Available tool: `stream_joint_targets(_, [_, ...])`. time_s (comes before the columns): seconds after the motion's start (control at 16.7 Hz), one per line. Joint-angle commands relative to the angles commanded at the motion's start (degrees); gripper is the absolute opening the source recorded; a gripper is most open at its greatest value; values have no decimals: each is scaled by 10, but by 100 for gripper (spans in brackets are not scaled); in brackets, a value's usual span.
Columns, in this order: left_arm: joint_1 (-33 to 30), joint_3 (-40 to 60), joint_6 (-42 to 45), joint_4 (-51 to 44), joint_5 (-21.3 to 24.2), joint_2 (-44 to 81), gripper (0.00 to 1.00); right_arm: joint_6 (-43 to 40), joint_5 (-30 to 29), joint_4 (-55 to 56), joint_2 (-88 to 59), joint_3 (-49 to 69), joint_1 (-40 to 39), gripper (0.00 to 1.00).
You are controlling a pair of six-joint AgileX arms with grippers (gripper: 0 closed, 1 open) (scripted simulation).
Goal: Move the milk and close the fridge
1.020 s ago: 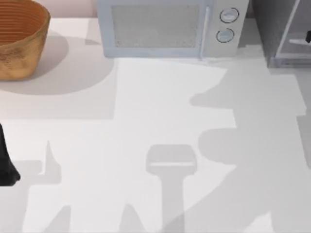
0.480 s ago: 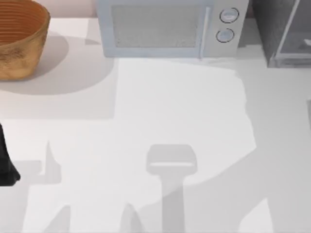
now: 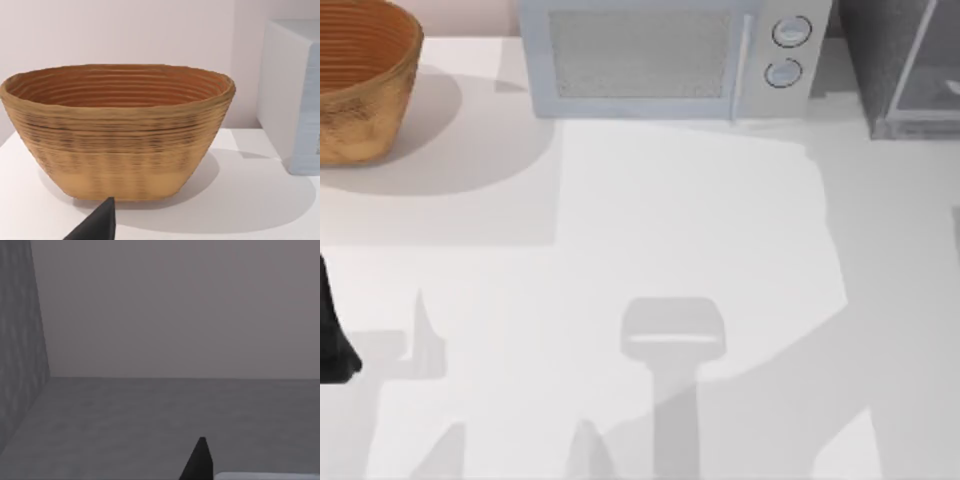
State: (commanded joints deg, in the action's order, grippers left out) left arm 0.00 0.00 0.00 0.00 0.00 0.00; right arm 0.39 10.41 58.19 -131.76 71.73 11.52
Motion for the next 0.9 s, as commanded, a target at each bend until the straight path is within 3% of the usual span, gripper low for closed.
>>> stream_joint_targets(0.12, [0,0,0,0,0,0,100,0,0,0,0,0,0,0])
stream_joint_targets(0.9, [0,0,0,0,0,0,100,0,0,0,0,0,0,98])
